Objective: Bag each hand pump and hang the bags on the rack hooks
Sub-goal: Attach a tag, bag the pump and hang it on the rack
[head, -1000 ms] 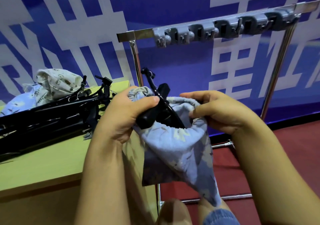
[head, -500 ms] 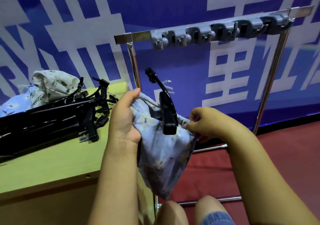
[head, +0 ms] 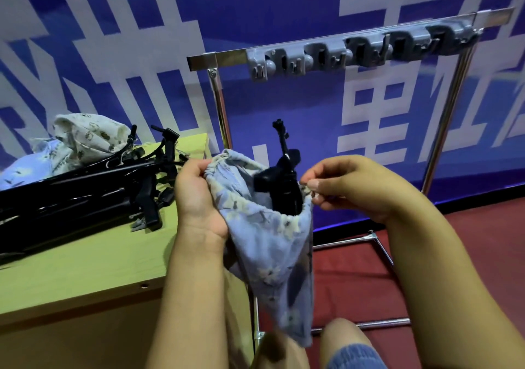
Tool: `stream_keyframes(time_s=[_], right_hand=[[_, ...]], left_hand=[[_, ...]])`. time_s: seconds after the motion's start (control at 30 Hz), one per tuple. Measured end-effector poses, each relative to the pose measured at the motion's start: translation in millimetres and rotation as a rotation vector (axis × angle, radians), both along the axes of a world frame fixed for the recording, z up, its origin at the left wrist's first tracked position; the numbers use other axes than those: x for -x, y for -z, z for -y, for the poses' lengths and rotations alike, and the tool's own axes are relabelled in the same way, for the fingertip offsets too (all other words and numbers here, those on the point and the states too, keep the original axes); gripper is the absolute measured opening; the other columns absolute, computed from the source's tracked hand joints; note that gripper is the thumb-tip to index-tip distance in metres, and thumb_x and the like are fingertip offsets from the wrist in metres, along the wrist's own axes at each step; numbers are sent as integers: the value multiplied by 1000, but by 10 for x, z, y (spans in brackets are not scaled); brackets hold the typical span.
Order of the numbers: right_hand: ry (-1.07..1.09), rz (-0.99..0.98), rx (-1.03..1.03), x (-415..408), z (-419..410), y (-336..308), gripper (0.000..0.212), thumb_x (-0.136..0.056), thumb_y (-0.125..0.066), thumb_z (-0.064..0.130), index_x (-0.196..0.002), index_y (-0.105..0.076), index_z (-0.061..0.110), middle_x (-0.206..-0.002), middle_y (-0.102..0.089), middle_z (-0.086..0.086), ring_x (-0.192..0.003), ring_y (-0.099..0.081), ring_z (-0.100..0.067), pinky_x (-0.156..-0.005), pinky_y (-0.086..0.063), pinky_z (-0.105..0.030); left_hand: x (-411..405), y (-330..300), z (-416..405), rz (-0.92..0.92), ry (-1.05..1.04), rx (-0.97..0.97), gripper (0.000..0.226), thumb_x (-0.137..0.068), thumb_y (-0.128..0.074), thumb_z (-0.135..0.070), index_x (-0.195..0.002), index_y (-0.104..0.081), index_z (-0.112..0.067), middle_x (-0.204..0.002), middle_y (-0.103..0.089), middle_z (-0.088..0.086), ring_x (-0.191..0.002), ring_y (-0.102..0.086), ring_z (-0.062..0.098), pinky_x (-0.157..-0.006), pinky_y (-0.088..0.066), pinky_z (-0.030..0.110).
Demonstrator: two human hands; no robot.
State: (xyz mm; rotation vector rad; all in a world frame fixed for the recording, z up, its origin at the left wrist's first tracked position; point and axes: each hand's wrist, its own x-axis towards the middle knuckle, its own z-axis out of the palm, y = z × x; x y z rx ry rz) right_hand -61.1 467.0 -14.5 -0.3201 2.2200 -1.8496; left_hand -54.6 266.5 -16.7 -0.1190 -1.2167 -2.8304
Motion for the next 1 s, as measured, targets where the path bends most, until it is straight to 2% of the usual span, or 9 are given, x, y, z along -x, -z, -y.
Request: stream_keyframes(time_s=[0.1, 0.2, 0.33, 0.47, 0.63, 0.77, 0.87, 0.93, 1.0], right_hand=[[-38, 34, 133, -20, 17, -11, 18, -90, -54, -2, -86, -69, 8, -62, -63, -3, -56, -61, -5, -59, -55, -16], [-57, 3, 137, -36, -9, -29, 16, -84, -60, -6, -88, -69, 7, -76, -67, -11, -67, -68, -11, -66, -58, -20], [39, -108, -47, -33, 5, -13, 15, -79, -68, -3, -86, -70, 10, -82, -69, -13, -75, -67, -18, -74, -58, -25], [284, -240, -259, 48, 54, 72, 14, -87, -65, 15, -73, -68, 14, -72, -73, -8, -73, -71, -17, -83, -56, -42], [303, -242, -180, 61, 20, 65, 22, -90, -61, 18, -71, -60, 7, -66, -69, -8, -62, -70, -16, -76, -59, -39], [253, -100, 15, 30, -21, 28, 22, -97, -47, 18, -78, -54, 11, -74, -63, -9, -59, -63, -12, -60, -55, -24], [322, -125, -3, 27, -31, 4, 21, -99, -42, 18, -82, -53, 13, -76, -62, -8, -63, -60, -14, -63, -50, -28], [387, -228, -67, 26, -34, -14, 17, -98, -43, 19, -86, -53, 12, -72, -59, -6, -61, -60, -13, -63, -50, -31], [431, -327, -88, 28, -69, -40, 17, -97, -45, 19, -84, -54, 14, -67, -56, -4, -58, -59, -14, -58, -50, -31]], left_hand=[[-46, 42, -5, 23, 7, 148, 27, -76, -41, -19, -83, -60, -1, -83, -59, 14, -82, -60, 27, -85, -52, 35], [-53, 70, -15, 49, -18, 92, 30, -73, -46, -18, -98, -51, -3, -97, -49, 15, -99, -48, 27, -105, -39, 37], [-39, 59, 11, 30, -36, 92, 22, -66, -50, -21, -83, -49, -7, -79, -48, 9, -73, -52, 20, -73, -50, 28], [-50, 65, -3, 55, -152, 65, 15, -83, -46, -13, -69, -50, -9, -67, -51, 7, -60, -56, 22, -68, -53, 30], [26, 181, 196, 14, -255, 63, 12, -73, -61, -16, -79, -50, -12, -82, -52, 11, -90, -51, 30, -102, -37, 51], [8, 220, 242, 23, -318, 45, 2, -79, -61, -13, -78, -59, -14, -89, -56, 13, -99, -52, 33, -105, -35, 57], [-35, 202, 190, 27, -421, 112, 11, -84, -59, -9, -75, -62, -14, -83, -61, 10, -87, -60, 30, -96, -46, 49], [-76, 179, 165, 5, -515, 172, 14, -85, -59, -5, -74, -64, -12, -71, -66, 4, -68, -65, 20, -76, -55, 33], [-115, 153, 183, -16, -598, 225, 15, -86, -57, -2, -76, -65, -9, -59, -66, -2, -47, -56, 8, -47, -46, 17]])
